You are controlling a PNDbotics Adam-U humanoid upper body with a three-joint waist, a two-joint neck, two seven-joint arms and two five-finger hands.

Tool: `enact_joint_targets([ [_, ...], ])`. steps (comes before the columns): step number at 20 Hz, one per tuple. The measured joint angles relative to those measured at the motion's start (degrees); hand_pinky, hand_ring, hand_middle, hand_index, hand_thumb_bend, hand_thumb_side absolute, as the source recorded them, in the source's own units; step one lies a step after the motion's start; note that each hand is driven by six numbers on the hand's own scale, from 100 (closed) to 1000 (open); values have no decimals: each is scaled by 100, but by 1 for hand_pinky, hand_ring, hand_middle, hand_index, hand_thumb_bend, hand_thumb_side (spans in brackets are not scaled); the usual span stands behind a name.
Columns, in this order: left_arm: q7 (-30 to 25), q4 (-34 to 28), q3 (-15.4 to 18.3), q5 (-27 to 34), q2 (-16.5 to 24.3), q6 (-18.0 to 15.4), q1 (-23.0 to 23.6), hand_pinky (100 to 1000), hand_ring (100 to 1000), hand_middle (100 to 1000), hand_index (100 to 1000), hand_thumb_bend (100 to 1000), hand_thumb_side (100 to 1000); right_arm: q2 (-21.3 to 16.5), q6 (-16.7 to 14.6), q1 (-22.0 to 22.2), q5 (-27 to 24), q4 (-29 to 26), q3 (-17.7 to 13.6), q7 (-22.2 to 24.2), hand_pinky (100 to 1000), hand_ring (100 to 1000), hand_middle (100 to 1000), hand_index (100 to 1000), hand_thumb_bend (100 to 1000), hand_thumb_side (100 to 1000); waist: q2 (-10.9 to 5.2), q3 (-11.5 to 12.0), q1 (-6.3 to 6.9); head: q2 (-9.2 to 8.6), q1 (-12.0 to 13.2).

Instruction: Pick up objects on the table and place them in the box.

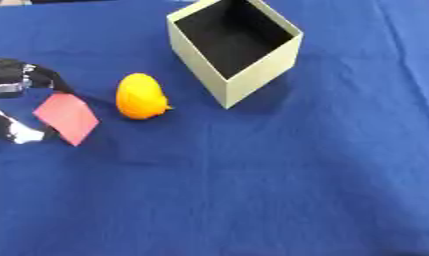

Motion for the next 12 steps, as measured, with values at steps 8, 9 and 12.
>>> enact_joint_targets([
  [8, -15, 7, -4, 402, -3, 15, -6, 701, 597, 438, 540, 145, 367, 0, 6, 8, -24, 15, -11, -8, 897, 986, 640, 901, 100, 681, 3, 0, 0, 0, 0],
  [9, -16, 7, -4, 439, -3, 16, -11, 696, 580, 391, 499, 139, 350, 0, 7, 18, -25, 15, -11, -8, 897, 986, 640, 901, 100, 676, 3, 0, 0, 0, 0],
  [12, -5, 1, -3, 545, -4, 5, -24, 680, 560, 335, 451, 144, 321, 0, 10, 45, -26, 15, -11, -12, 897, 986, 640, 901, 100, 676, 3, 0, 3, 0, 0],
])
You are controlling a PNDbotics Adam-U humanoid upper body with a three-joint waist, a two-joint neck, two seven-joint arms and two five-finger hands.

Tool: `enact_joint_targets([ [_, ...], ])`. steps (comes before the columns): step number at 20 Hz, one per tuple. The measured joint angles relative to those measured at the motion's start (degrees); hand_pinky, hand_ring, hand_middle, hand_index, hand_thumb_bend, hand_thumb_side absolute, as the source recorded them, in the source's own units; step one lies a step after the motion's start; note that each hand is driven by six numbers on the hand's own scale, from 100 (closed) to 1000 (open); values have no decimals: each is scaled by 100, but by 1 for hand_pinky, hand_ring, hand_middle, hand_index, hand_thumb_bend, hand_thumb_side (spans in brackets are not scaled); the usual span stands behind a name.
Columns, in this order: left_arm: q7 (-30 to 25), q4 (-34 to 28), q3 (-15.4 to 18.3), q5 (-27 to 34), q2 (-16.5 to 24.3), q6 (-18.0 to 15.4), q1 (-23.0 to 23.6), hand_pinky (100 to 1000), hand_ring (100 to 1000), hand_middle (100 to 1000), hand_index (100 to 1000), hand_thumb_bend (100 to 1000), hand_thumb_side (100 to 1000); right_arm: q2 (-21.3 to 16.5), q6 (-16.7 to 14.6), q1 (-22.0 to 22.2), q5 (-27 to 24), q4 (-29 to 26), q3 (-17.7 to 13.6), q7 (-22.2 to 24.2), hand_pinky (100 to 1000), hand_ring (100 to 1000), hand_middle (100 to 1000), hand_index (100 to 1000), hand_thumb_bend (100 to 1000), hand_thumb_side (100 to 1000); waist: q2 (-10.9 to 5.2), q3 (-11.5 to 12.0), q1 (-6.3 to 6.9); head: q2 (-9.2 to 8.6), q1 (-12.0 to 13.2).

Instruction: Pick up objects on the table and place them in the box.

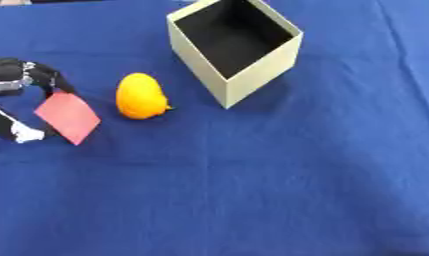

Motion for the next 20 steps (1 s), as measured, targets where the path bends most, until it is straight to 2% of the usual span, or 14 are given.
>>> enact_joint_targets([
  [5, 79, -4, 4, 60, 0, -79, -4, 649, 522, 244, 366, 140, 286, 0, 4, 4, -3, 0, -1, -4, 897, 986, 639, 901, 100, 674, 0, 0, 1, 0, 0],
  [11, 174, -49, 74, 101, -30, -174, -64, 618, 482, 213, 331, 100, 251, 0, 4, 11, -3, 0, -1, -4, 897, 986, 639, 901, 100, 674, -9, 10, 3, 0, -2],
  [20, 131, -199, 176, 421, -143, -131, -372, 587, 446, 205, 319, 100, 174, 1, 5, 55, 1, 0, -6, -5, 897, 985, 639, 900, 100, 670, -60, 31, 16, 3, -17],
])
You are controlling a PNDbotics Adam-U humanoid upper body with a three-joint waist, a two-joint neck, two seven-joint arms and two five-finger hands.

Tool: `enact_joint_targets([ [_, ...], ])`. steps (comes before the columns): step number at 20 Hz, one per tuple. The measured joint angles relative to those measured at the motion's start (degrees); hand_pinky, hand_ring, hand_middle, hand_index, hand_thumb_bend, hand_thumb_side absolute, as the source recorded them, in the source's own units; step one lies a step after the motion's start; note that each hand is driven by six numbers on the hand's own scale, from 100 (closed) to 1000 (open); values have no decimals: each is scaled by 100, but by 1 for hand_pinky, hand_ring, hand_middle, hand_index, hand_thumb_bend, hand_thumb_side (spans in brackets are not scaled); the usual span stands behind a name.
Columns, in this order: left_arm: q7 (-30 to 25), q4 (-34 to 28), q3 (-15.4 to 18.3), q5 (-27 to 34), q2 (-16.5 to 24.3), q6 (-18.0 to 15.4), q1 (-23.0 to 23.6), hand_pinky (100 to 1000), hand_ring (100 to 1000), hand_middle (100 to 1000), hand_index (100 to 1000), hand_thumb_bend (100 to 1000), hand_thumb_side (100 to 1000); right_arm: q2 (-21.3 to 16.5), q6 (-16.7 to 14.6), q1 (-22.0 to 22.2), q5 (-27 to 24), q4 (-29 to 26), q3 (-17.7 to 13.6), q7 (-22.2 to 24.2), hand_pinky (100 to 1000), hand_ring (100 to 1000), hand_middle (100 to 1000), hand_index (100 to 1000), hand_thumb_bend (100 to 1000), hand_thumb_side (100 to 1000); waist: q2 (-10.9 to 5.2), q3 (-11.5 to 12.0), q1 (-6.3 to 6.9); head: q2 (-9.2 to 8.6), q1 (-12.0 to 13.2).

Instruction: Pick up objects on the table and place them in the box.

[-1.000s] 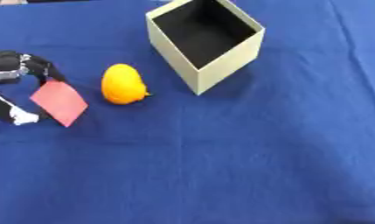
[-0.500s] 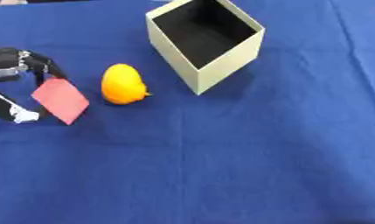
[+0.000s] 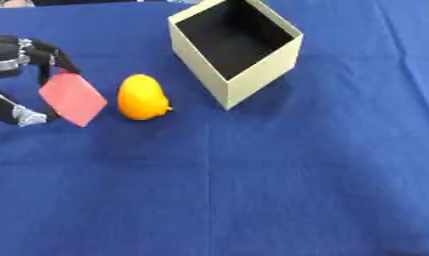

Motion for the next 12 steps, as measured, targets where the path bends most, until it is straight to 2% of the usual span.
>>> enact_joint_targets([
  [10, -83, 100, 113, 370, -441, 83, -845, 579, 435, 223, 332, 100, 108, 50, -1, 32, 41, -19, 0, 1, 897, 985, 638, 899, 100, 667, -80, -94, 43, -5, -1],
  [11, -82, 147, 121, 377, -508, 82, -930, 579, 435, 222, 331, 100, 170, 50, -1, 32, 46, -21, 0, 1, 897, 985, 638, 899, 100, 672, -81, -113, 51, -9, 9],
  [12, -76, 199, 134, 378, -569, 76, -1013, 578, 437, 222, 331, 100, 106, 51, -2, 32, 49, -22, 1, 2, 897, 985, 638, 899, 100, 666, -81, -124, 60, -18, 14],
])
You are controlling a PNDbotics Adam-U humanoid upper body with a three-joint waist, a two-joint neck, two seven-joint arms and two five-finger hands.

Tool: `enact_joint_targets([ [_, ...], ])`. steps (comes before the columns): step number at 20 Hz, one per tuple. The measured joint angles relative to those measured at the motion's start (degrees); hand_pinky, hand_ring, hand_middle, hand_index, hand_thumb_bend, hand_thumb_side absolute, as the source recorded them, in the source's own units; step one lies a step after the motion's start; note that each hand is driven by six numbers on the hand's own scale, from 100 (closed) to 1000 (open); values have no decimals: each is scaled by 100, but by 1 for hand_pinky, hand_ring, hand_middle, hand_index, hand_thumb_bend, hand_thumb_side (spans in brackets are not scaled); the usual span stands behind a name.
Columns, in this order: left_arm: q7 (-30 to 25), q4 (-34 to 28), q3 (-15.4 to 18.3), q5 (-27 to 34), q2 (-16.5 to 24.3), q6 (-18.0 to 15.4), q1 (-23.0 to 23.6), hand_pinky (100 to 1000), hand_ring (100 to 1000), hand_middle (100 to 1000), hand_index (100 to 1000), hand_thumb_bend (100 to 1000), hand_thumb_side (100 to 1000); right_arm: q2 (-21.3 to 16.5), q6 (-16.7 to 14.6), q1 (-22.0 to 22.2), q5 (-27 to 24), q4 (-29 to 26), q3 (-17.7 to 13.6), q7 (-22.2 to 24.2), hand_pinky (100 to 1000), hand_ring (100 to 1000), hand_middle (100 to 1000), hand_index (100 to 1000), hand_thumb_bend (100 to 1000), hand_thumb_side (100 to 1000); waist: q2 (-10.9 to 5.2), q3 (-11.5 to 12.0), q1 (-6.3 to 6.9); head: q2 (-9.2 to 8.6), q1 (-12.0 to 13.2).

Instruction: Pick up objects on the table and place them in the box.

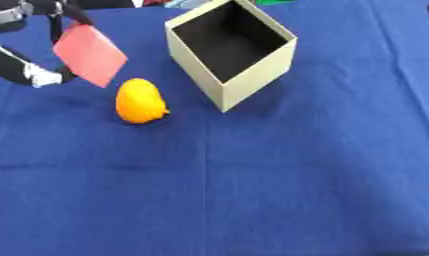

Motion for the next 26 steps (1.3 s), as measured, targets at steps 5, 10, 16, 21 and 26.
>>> enact_joint_targets([
  [5, 122, 242, 70, -119, -256, -122, -343, 578, 458, 229, 336, 100, 107, 7, -9, -19, 2, -19, 5, 11, 897, 985, 638, 899, 100, 665, 22, -99, 46, -55, 31],
  [10, 340, 367, 87, -362, -472, -340, -557, 579, 468, 246, 383, 100, 107, 97, -42, -123, 2, -115, 31, 49, 898, 985, 639, 900, 100, 662, 143, -368, 139, -193, 199],
  [16, 882, 646, 249, -902, -745, -595, -882, 581, 466, 266, 394, 100, 106, 257, -57, -286, -3, -251, 117, 131, 898, 987, 639, 901, 100, 662, 291, -694, 203, -358, 513],
  [21, 1733, 1065, 310, -1410, -923, -614, -1007, 580, 463, 265, 397, 100, 133, 338, -66, -369, -35, -287, 168, 193, 899, 989, 638, 902, 100, 663, 363, -878, 255, -432, 707],
  [26, 2303, 1442, 335, -1732, -1035, -681, -1113, 585, 473, 297, 431, 100, 139, 352, -70, -386, -96, -315, 186, 231, 901, 992, 637, 904, 100, 665, 409, -962, 306, -440, 757],
])
